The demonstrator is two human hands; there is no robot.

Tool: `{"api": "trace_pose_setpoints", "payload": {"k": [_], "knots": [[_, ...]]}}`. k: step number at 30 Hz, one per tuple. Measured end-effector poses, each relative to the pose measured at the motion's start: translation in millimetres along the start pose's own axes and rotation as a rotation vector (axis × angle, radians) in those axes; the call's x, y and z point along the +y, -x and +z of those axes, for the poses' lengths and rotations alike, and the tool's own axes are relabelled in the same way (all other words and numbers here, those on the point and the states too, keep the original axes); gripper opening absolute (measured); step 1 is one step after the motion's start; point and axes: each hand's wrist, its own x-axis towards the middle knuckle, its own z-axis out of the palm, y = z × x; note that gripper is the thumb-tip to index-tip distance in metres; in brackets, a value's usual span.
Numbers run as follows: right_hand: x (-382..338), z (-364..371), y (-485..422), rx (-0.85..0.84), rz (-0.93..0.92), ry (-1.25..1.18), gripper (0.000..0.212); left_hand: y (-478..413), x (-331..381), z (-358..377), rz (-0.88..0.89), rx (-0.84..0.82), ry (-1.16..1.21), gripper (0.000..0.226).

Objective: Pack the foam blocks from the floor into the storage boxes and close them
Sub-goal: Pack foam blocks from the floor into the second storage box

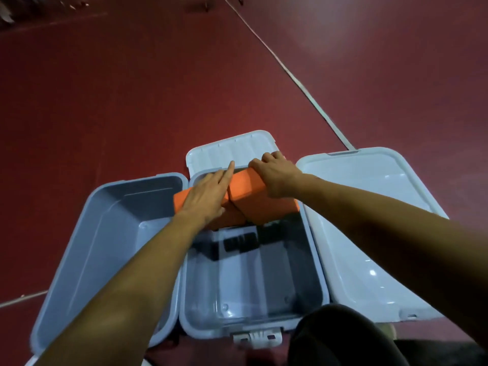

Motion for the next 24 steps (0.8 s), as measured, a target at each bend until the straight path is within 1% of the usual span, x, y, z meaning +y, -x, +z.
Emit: {"api": "trace_pose_setpoints", "payload": {"k": [2,4,8,11,15,22,24], "knots": [[1,5,-14,-0.076,-0.054,-0.015,0.078,2,-10,7,-0.005,-0.028,-0.017,0.128],[7,19,-19,-0.108,-0.037,-0.022,0.081,0,-11,13,0.034,-0.055,-0.045,0.129],[26,48,-19,-0.103,0.020,0.035,0.086,-16,1,29,0.086,-0.076,-0.026,0.133],[38,61,-22,-0.129,0.072,-0.011,0.089,-26,11,44,0.053,-0.119,0.011,0.134],[50,84,-26,-0.133,0.089,-0.016,0.094,-38,24,63,0.041,-0.108,-0.007,0.130],[55,133,-46,-0.103,0.097,0.016,0.095,-54,18,101,0.071,-0.167,-0.097,0.129],[53,143,-53,-0.097,0.093,0.035,0.092,-57,12,114,0.085,-0.172,-0.103,0.131]]}}
